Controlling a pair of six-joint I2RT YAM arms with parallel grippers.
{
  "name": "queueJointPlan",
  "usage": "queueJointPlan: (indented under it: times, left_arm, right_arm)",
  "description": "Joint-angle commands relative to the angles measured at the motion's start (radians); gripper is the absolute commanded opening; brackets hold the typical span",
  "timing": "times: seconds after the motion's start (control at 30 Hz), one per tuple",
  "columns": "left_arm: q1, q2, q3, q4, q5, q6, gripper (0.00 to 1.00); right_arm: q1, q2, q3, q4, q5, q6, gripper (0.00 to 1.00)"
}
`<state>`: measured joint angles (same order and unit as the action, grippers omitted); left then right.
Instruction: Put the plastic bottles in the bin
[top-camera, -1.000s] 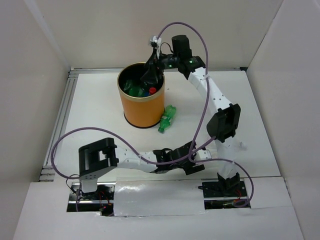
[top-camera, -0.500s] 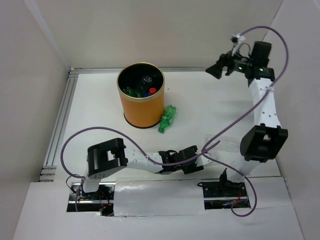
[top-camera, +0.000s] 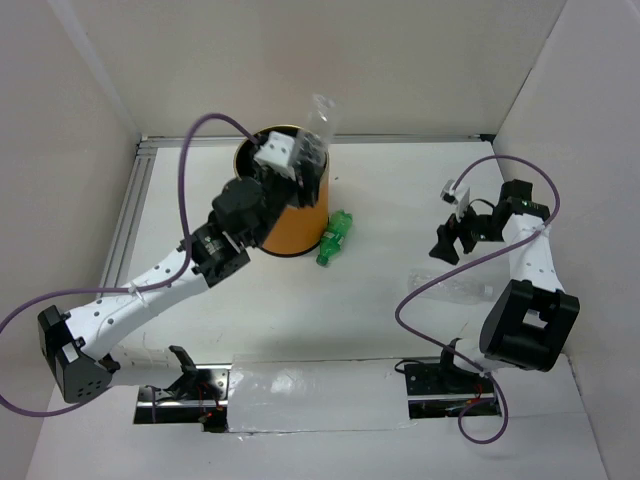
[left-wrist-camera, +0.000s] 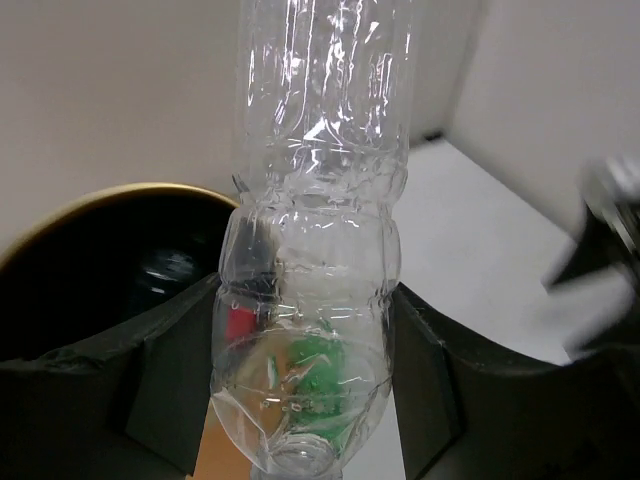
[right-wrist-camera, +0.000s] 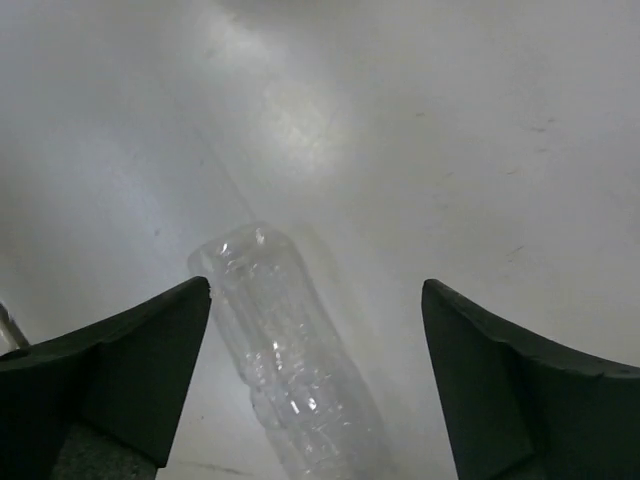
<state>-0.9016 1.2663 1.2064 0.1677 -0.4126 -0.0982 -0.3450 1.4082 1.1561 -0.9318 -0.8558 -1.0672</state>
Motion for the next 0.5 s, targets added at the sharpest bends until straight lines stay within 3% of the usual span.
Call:
queueJointPlan:
  times: [0.0,0.03,0.13,0.27,0.3,0.33,0.37,0.47]
  left_arm:
    - [0.102,0.034,0.048,0.004,-0.149,-0.057,0.15]
    - [0.133,0.054,0.057,-0.029,-0.159,-0.057,0.15]
    - [0.248,0.149,0.071,-0.057,-0.147,-0.069,0.3]
    - [0.328,0.271,0.131,-0.117,-0.152,-0.121,0.6]
    - [0.328,0.286,0.154,-0.129,-0.152,-0.133,0.79]
    - [0.34,0.298,0.168,-0.138,-0.17,-0.133,0.91]
    - [0.34,0.309,0.182,-0.148,-0.17,-0.133,0.96]
    - [0.331,0.289,0.203,-0.148,-0.182,-0.118,0.98]
  right_arm:
    - [-0.019,-0.095,-0.074,-0.18,0.037,-0.342,0.93]
    - [-0.019,-0.109,-0.096,-0.189,0.037,-0.4,0.96]
    - [-0.019,-0.144,-0.153,-0.243,0.08,-0.528,0.99]
    - [0.0,-0.144,-0.203,-0.272,0.162,-0.589,0.99]
    - [0.0,-0.144,-0.217,-0.263,0.173,-0.59,0.99]
    - [0.0,-0.153,-0.235,-0.23,0.185,-0.59,0.99]
    - [0.0,-0.153,-0.254,-0.21,0.21,-0.59,0.99]
    - [0.011,-0.153,-0.324,-0.139,0.23,-0.599,0.99]
